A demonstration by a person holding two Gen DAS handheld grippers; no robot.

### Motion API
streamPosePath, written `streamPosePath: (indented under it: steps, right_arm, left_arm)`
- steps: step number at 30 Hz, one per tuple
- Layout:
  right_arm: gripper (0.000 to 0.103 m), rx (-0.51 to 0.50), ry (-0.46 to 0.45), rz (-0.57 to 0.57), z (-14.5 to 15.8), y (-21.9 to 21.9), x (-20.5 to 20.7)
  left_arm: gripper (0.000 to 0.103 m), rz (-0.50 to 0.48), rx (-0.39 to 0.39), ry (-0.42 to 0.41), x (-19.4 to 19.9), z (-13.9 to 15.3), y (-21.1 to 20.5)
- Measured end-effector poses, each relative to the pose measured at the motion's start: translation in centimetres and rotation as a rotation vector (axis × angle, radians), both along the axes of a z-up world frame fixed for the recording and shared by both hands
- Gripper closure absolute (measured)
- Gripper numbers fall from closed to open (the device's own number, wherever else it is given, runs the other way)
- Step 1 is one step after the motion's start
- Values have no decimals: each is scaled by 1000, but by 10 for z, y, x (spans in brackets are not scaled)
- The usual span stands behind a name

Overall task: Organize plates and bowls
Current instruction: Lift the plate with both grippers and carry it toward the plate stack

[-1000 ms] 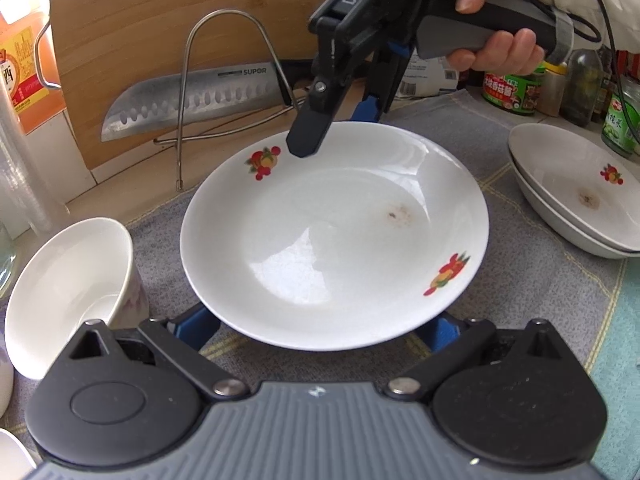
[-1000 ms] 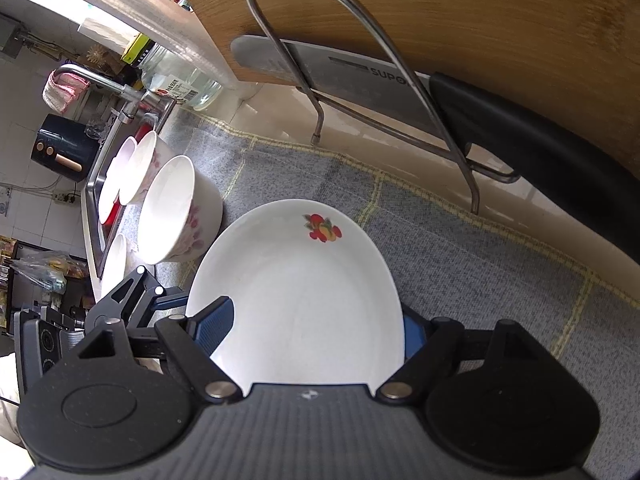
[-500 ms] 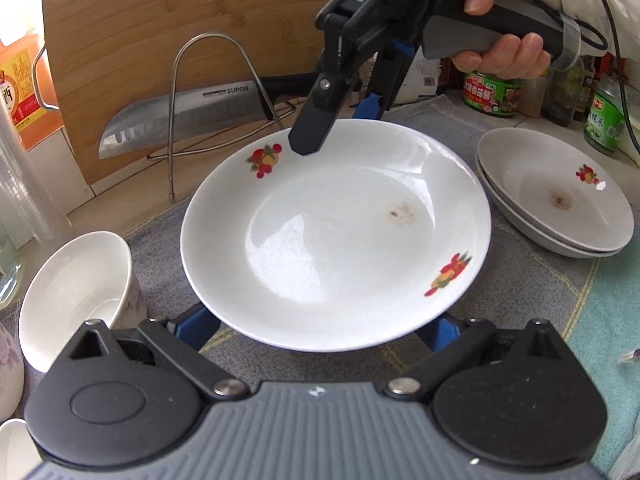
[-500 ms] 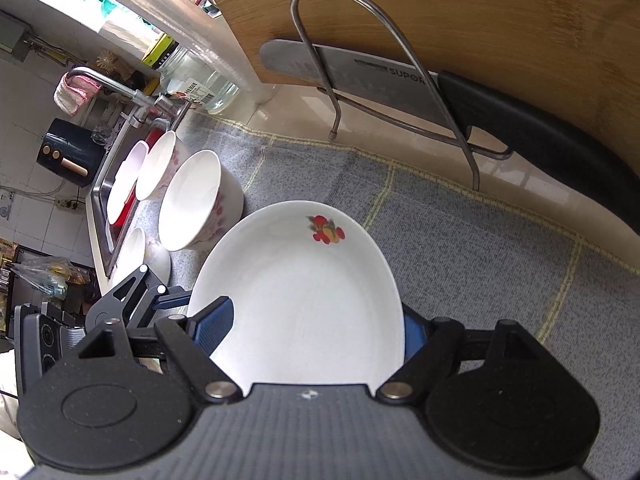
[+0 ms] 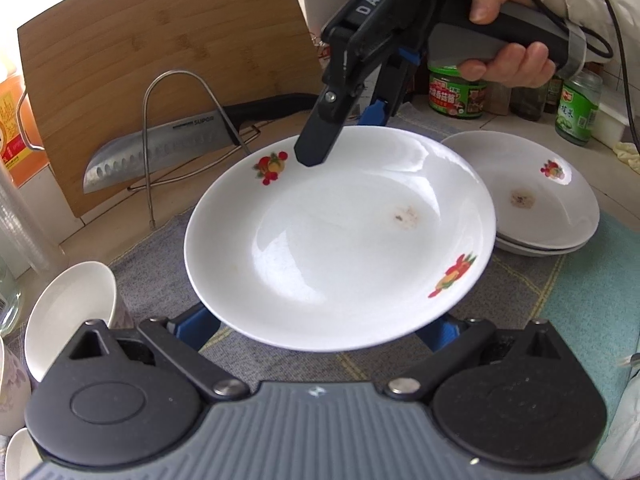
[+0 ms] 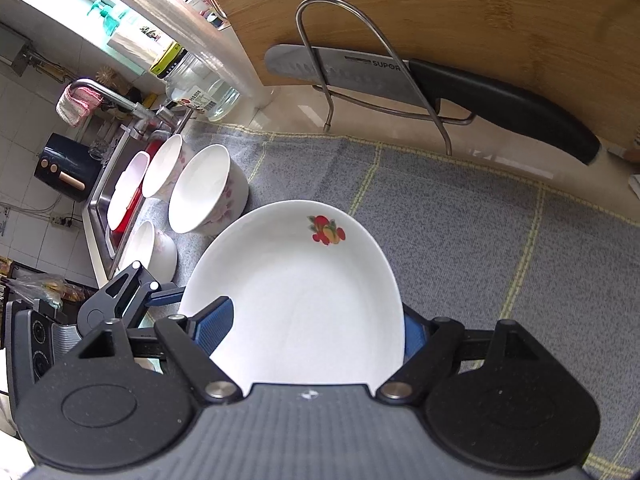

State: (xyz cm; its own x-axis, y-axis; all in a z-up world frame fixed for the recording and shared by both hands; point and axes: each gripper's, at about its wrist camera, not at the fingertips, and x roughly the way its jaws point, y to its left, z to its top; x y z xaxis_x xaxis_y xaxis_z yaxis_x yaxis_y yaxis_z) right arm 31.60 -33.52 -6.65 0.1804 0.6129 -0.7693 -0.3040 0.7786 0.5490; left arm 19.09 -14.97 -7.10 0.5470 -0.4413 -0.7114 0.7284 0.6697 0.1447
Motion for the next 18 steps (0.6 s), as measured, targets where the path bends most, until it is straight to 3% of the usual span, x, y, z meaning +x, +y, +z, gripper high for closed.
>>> streamPosePath:
  steps: [18]
  right_arm:
    - [15,12,-33,-144,10,-50,-51]
  left_arm:
    - [2,-151,8,-21,-13,11,-39]
